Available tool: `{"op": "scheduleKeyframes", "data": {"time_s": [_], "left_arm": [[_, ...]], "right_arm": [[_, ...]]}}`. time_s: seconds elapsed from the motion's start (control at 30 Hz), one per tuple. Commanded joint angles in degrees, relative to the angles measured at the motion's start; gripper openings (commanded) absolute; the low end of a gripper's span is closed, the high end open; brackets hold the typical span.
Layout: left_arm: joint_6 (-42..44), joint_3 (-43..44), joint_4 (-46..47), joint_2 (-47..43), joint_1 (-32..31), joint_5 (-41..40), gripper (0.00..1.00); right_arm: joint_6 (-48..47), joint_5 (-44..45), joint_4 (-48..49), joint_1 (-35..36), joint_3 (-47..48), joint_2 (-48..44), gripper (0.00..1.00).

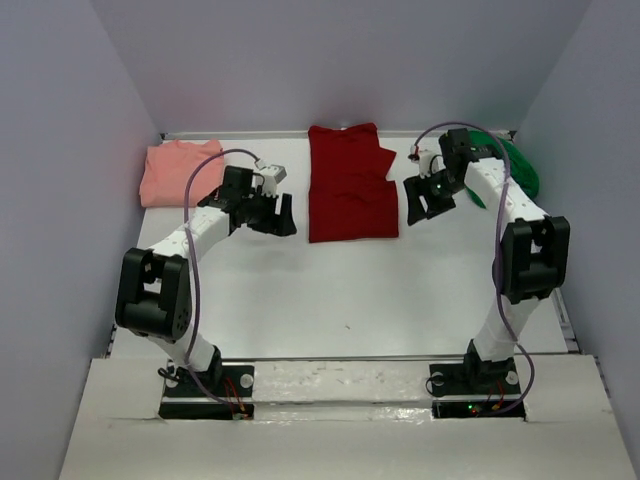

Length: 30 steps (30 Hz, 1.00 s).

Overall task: Fold and stack the t-shirts
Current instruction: Fold the folded rectangular tshirt in 1/3 of the way, then grab one side of the 2/3 rectangular tshirt with both arms

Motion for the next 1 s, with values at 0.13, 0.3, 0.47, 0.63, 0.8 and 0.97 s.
{"op": "scheduleKeyframes", "data": {"time_s": [0.13, 0.3, 0.47, 0.63, 0.8, 0.97], "left_arm": [[-1.61, -3.26, -0.2, 5.07, 1.03, 11.9, 0.82], [-0.72, 0.35, -2.05, 11.13, 1.03, 13.84, 0.74], [-2.13, 2.9, -0.74, 17.89, 1.38, 14.02, 0.73], [-4.33, 5.44, 0.15, 23.09, 1.47, 16.3, 0.68], [-6.87, 7.38, 3.13, 25.9, 1.47, 18.41, 0.57], [-8.02, 8.97, 3.66, 27.75, 1.55, 20.69, 0.55]], "right_arm": [[2.65, -9.39, 0.67, -0.35, -6.65, 6.03, 0.69], [2.21, -10.1, 1.2, -0.35, -5.16, 9.9, 0.69], [1.68, -11.06, 1.2, -0.35, -1.38, 14.47, 0.69], [1.94, -12.03, 1.55, -0.35, 1.7, 17.63, 0.7], [2.3, -12.64, 1.99, -0.35, 5.12, 21.4, 0.7], [2.56, -13.35, 1.9, -0.35, 8.29, 24.31, 0.7]]}}
